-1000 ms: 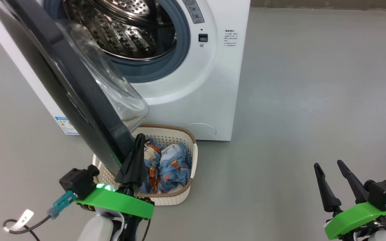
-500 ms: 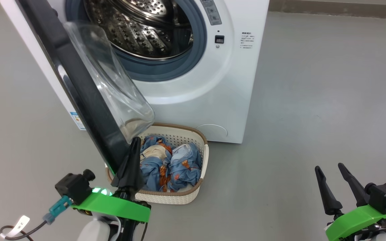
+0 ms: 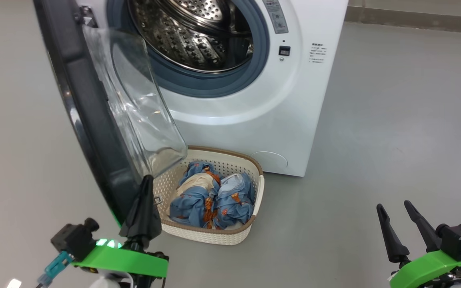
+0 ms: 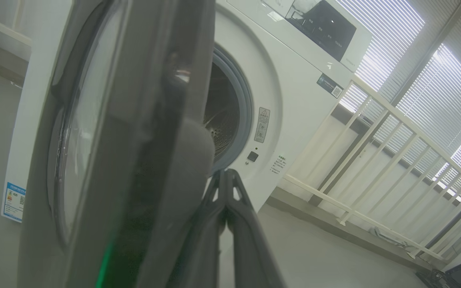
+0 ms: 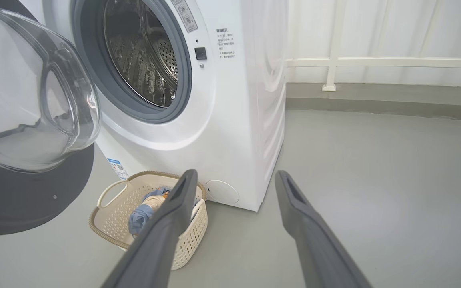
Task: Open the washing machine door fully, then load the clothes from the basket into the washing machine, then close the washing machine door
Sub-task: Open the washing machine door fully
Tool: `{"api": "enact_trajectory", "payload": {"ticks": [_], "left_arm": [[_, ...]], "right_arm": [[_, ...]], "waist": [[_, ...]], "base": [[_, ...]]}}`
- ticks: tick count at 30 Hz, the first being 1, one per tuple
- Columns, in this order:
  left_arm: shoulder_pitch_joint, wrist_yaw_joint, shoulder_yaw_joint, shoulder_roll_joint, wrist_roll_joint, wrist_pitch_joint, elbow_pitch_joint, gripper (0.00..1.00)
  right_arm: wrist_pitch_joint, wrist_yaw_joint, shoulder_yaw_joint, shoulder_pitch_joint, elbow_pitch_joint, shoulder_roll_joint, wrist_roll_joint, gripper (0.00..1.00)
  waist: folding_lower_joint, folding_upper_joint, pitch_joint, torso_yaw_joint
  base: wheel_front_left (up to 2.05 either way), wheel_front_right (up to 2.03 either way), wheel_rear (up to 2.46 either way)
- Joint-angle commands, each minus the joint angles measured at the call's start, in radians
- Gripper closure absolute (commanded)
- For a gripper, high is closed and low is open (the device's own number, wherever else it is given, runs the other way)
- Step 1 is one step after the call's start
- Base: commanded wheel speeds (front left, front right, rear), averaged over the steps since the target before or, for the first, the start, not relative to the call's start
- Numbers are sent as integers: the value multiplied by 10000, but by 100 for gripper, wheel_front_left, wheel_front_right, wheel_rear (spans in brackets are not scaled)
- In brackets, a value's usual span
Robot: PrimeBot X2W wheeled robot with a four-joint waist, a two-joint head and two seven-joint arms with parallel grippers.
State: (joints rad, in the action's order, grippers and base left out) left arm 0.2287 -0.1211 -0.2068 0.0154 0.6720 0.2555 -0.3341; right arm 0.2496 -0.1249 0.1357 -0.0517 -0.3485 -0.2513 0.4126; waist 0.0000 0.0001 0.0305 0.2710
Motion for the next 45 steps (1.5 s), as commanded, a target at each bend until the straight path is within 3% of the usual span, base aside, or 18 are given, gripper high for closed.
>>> {"api": "enact_trajectory", "payload": {"ticks": [1,15,45], "left_arm": [[5,197,638,348,-188,63,213,100],[-240,264,1723,390,-1075,63,165,100],[896,798,4762,1419,-2407,63,-64,100]], "right_arm": [[122,-58,163,-37,247,-158,-120,0],[122,-58,151,66,315,-8,-80,0],[122,-58,107,-294,570,-381,-143,0]], "waist": [[0,-1,-25,116],[0,-1,-148,371],[0,-1,852,658]], "base": [[0,0,0],[0,0,0],[0,0,0]]}}
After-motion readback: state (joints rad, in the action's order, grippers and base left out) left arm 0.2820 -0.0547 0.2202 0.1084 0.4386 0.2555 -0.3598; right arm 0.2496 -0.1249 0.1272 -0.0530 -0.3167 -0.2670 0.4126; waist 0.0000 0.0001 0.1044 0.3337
